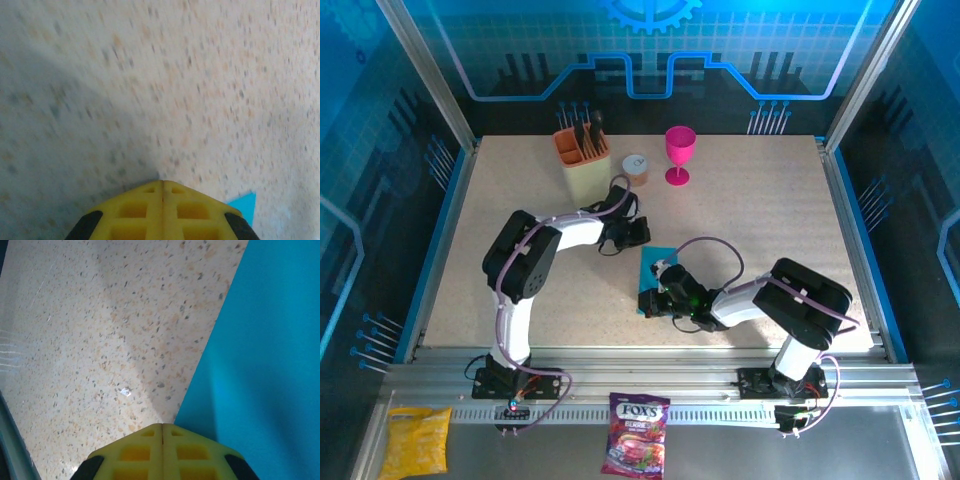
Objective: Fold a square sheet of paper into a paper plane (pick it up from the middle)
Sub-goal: First fold the square sheet of paper in half at the center of the table, then move the square sheet of paper to the center of the table.
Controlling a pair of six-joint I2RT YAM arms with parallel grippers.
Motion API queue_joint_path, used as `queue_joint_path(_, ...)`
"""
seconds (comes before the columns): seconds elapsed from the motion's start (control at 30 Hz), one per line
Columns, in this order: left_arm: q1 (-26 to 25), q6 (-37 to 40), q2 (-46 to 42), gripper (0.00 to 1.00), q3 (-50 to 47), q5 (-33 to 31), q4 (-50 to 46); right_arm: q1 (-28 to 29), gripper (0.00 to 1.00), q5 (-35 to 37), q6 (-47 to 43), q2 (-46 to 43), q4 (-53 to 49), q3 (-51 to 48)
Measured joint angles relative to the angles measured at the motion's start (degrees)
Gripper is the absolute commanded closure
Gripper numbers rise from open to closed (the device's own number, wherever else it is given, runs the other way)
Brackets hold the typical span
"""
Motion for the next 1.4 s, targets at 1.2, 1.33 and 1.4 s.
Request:
queue_joint_path(1.2,-10.1,5.1,-47.4,0.15,-25.2,-6.1,-8.3,-8.1,0.34,9.1,-6.7,-19.0,-58.2,22.2)
queue_joint_path(1.33,-14.1,4.7,-45.2,0.07,-25.7,-9.2,-8.7,-8.2,0.31,11.4,-6.3,-22.1,-59.8,20.3)
queue_joint_path(1.4,-15.7,4.1,-42.5,0.05,-25.6,-11.2,-9.4,-8.3,0.30,12.5,-5.7,-23.4,-60.5,18.8)
